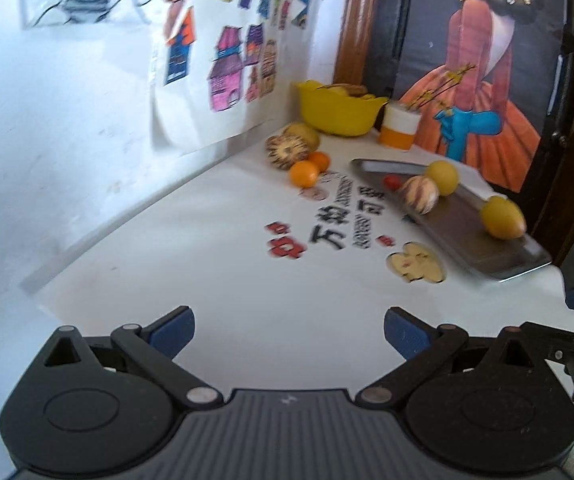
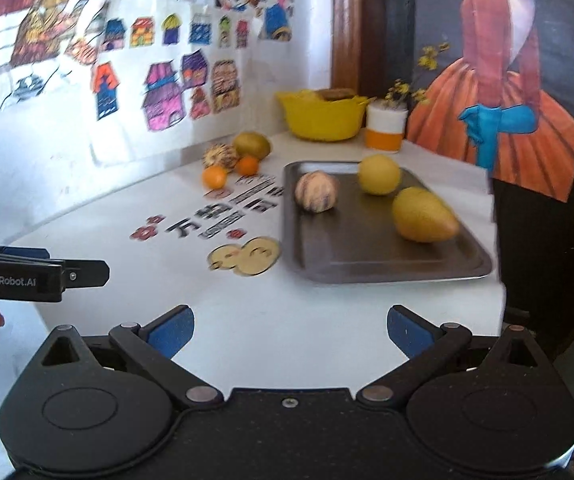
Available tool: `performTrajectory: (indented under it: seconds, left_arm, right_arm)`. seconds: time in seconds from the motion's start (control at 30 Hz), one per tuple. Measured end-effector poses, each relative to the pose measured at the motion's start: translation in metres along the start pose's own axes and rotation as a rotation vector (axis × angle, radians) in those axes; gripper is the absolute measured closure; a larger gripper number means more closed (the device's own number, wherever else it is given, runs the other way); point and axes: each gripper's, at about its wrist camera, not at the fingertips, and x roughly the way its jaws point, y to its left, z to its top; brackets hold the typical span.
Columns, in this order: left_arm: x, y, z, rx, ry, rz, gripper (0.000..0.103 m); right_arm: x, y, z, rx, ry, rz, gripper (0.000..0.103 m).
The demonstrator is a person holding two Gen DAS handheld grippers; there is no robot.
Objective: Organize fruits
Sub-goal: 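Lift both tools off the tray toward the oranges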
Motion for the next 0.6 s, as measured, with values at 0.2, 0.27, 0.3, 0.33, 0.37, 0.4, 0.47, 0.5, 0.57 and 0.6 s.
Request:
performTrajectory:
  seconds: [0.2, 0.27, 0.3, 0.33, 0.37, 0.4, 0.47, 0.5, 0.57, 0.6]
  left_arm:
    - [0.003, 0.023, 0.003, -0.011, 0.009, 0.041, 0.000]
    - [0.005, 0.029, 0.007, -0.014, 0.004, 0.048, 0.000]
    - [0.006, 0.032, 0.010, -0.016, 0.002, 0.051, 0.000]
    - [0.008, 0.034, 0.012, -0.017, -0.001, 0.054, 0.000]
    - [0.009, 0.036, 0.014, -0.018, -0.005, 0.058, 0.000]
    - [0.010, 0.037, 0.017, -0.019, -0.010, 0.061, 0.000]
    - [0.014, 0.040, 0.022, -0.019, -0.019, 0.063, 0.000]
    - [0.016, 0.041, 0.026, -0.021, -0.024, 0.063, 0.000]
    - [0.023, 0.042, 0.033, -0.029, -0.030, 0.061, 0.000]
    - [0.027, 0.042, 0.037, -0.034, -0.032, 0.060, 0.000]
  right_arm:
    - [0.016, 0.018, 0.009, -0.021, 0.046, 0.056, 0.001]
    - [0.022, 0.023, 0.018, -0.027, 0.051, 0.075, 0.001]
    - [0.024, 0.026, 0.022, -0.030, 0.052, 0.086, 0.001]
    - [0.027, 0.028, 0.028, -0.032, 0.053, 0.099, 0.001]
    - [0.031, 0.031, 0.035, -0.036, 0.054, 0.117, 0.001]
    - [0.034, 0.033, 0.041, -0.040, 0.052, 0.133, 0.001]
    - [0.040, 0.037, 0.055, -0.055, 0.044, 0.157, 0.001]
    - [0.043, 0.038, 0.063, -0.062, 0.039, 0.167, 0.001]
    - [0.051, 0.038, 0.079, -0.075, 0.032, 0.186, 0.001]
    - [0.055, 0.038, 0.086, -0.080, 0.029, 0.194, 0.001]
